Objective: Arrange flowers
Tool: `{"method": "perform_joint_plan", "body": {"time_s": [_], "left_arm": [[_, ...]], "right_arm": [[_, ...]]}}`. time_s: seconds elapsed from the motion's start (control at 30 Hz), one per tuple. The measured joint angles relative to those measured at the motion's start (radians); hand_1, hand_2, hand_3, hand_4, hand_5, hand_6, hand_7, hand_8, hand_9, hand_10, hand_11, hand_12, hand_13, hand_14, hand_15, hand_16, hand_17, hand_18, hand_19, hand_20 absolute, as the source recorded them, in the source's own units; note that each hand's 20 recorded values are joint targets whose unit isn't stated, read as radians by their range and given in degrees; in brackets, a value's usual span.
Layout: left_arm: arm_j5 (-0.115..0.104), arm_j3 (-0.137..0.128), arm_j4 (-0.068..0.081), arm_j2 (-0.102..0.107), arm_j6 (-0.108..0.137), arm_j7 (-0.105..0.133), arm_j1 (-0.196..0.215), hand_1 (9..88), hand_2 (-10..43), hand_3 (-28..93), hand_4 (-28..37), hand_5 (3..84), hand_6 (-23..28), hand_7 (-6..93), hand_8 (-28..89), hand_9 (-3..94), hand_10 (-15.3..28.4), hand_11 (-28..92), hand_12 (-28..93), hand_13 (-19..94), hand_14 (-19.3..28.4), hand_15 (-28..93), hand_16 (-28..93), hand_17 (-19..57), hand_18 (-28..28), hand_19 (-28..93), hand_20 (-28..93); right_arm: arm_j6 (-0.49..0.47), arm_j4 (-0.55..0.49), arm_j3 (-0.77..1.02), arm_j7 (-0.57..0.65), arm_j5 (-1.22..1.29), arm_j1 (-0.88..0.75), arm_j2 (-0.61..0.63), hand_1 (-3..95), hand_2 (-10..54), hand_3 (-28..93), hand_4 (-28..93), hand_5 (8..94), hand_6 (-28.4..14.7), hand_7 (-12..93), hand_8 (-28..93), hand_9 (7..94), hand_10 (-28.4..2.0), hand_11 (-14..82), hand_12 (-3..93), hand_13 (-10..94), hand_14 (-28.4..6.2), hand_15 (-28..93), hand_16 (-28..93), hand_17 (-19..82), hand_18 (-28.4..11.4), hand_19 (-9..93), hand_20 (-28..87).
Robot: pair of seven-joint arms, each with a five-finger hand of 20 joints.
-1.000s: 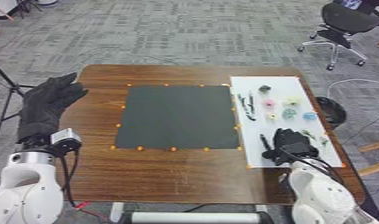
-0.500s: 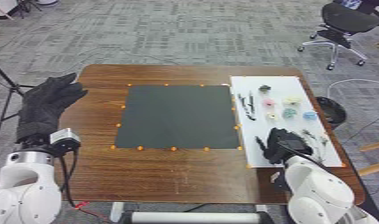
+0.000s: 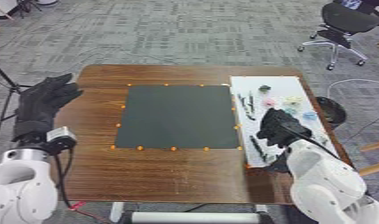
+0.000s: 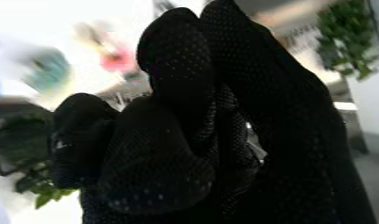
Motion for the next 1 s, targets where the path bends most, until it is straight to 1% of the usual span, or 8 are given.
{"method": "perform_joint_plan", "body": {"time_s": [0.13,0.23,0.33,0.37,0.4,0.43,0.7,1.0], "left_arm": [[0.029,-0.010,0.027,0.009,0.012,0.002,-0.004,27.9,3.4,63,-17.5,50.9,6.4,18.0,-7,51.5,16.1,25,13,45,21.7,27,0,9.3,17.0,28,20],[0.032,-0.013,0.048,0.016,0.026,0.001,-0.006,27.9,3.4,63,-17.7,50.8,6.4,17.9,-7,51.5,16.1,25,12,45,21.7,27,0,9.4,16.9,28,20],[0.032,-0.013,0.058,0.016,0.030,-0.001,-0.008,27.9,3.2,64,-17.7,50.8,6.4,17.8,-7,51.4,16.1,25,12,45,21.6,27,0,9.4,16.9,28,20],[0.032,-0.013,0.059,0.016,0.030,-0.002,-0.008,27.9,3.2,64,-17.7,50.9,6.4,17.8,-7,51.4,16.1,25,12,45,21.6,27,0,9.4,16.9,28,20],[0.032,-0.014,0.059,0.016,0.030,-0.003,-0.008,27.8,3.2,64,-17.7,50.9,6.4,17.8,-7,51.4,16.1,25,12,45,21.6,27,0,9.3,16.9,28,20],[0.032,-0.014,0.059,0.016,0.030,-0.004,-0.008,27.8,3.2,64,-17.7,50.9,6.5,17.8,-7,51.3,16.1,25,12,44,21.6,27,0,9.3,16.9,27,20],[0.033,-0.018,0.054,0.014,0.025,-0.009,-0.007,27.9,3.1,64,-17.7,50.7,6.5,17.6,-7,51.2,16.1,25,12,44,21.6,27,0,9.3,16.9,27,20],[0.034,-0.019,0.040,0.011,0.000,-0.016,-0.007,28.0,3.1,63,-17.8,50.6,6.6,17.4,-6,51.1,16.1,25,12,44,21.6,27,0,9.2,17.0,27,20]], "right_arm": [[-0.004,-0.024,-0.001,-0.003,0.083,0.044,0.000,58.3,-9.5,48,9,76.4,-3.0,27,37,92.7,-10.2,38.6,32.7,94,2.0,67,25,68,-13.5,85,39],[-0.012,-0.026,-0.014,-0.006,0.107,0.067,0.002,56.6,-9.5,49,9,75.7,-2.7,28,37,92.3,-10.1,38.7,32.8,94,2.2,66,25,68,-13.4,85,39],[-0.025,-0.026,-0.019,-0.009,0.049,0.067,0.005,50.9,-9.5,45,9,74.7,-3.1,26,33,90.9,-10.6,38.0,32.3,94,2.5,64,27,67,-13.1,85,39],[-0.026,-0.024,-0.019,-0.011,0.016,0.062,0.006,45.9,-9.5,49,5,74.3,-4.1,25,26,90.3,-11.1,37.2,31.9,94,2.6,63,28,67,-12.9,85,39],[-0.027,-0.022,-0.018,-0.016,-0.018,0.056,0.008,40.3,-9.5,52,2,73.8,-5.6,25,9,89.6,-12.1,34.0,30.6,94,2.7,60,29,66,-12.5,84,40],[-0.027,-0.019,-0.018,-0.020,-0.052,0.048,0.010,36.5,-9.5,53,1,73.2,-6.6,23,2,88.9,-12.9,31.0,29.5,94,2.7,57,29,66,-12.2,83,40],[-0.131,-0.004,0.006,-0.028,-0.135,-0.021,0.015,33.2,-9.5,52,0,72.5,-8.0,20,0,88.1,-13.8,26.4,28.1,94,2.1,53,32,65,-12.1,81,40],[-0.124,0.023,-0.013,-0.026,-0.171,-0.061,0.015,35.7,-9.5,51,0,72.4,-7.9,21,0,88.1,-13.6,26.7,28.1,94,2.1,53,32,65,-12.1,80,40]]}}
